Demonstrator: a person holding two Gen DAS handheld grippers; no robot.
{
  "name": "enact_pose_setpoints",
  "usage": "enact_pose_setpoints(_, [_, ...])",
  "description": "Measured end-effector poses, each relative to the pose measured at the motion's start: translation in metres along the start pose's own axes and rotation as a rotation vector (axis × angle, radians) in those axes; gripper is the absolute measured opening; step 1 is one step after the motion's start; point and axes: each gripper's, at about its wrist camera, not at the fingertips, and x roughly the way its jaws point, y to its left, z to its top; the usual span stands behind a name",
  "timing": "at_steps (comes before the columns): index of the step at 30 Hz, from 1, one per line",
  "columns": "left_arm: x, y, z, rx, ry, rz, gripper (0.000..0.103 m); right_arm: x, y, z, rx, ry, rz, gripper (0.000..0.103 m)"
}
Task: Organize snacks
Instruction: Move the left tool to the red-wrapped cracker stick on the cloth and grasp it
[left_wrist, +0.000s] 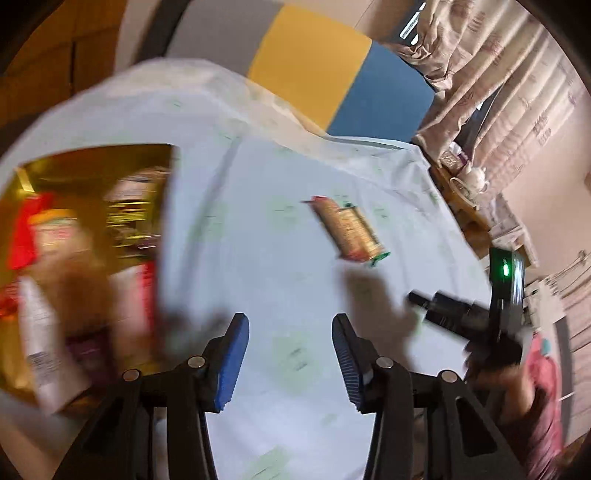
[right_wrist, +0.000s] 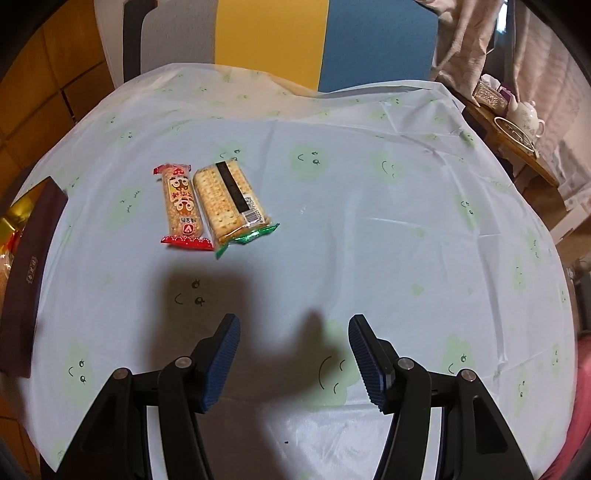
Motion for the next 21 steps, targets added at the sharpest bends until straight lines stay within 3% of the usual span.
enact_pose_setpoints(4, [0.047,-0.024,0.026,-0.052,0.027,-0.043,0.047,-0.006,0.001,-0.003,0.013,-0.011,0.0,0.066])
enact_pose_setpoints(8, [0.086,-0.043,0.045,-0.054,0.064,-0.029,0.047,-0.01,-0.006,-0.001,0.046,-0.023,0.001,0.068])
enact_pose_setpoints(21, [0.18,-0.073,0.08,-0.029,0.126,0.09,0.047,-0.016,-0.019,0.007,0.103,-0.042,0.017,0.074])
